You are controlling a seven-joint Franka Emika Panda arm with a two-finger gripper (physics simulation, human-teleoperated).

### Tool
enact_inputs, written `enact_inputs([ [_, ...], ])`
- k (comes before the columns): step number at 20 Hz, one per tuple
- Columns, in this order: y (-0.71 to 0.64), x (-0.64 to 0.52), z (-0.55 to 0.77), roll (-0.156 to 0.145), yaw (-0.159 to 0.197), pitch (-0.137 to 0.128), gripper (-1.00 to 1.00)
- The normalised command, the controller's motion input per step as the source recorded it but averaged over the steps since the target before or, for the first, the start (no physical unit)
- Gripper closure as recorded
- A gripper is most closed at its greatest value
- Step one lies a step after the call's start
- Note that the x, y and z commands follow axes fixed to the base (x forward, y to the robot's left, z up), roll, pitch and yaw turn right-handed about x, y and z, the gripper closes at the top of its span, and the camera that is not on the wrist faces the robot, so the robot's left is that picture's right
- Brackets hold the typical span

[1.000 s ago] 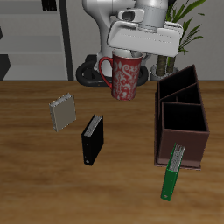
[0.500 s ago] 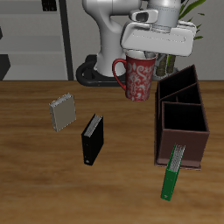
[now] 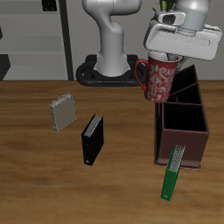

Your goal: Place the red mug into the left desk caddy's right compartment and place the green book into the left desk caddy's back compartment

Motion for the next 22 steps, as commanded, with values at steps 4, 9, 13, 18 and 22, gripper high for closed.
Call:
enact_inputs([
  [4,0.51,-0.02,-0.05,0.061,0.010,0.018,1.00],
  [9,0.42,0.03,-0.02,0.036,-0.018,0.017,1.00],
  [13,0.35,0.05,-0.01,0.037,-0.006,0.010,1.00],
  [18,0.18,0.12,-0.02,0.000,-0.022,0.006,1.00],
  [22,0.11,0.16,-0.15,-0.008,-0.037,0.036,1.00],
])
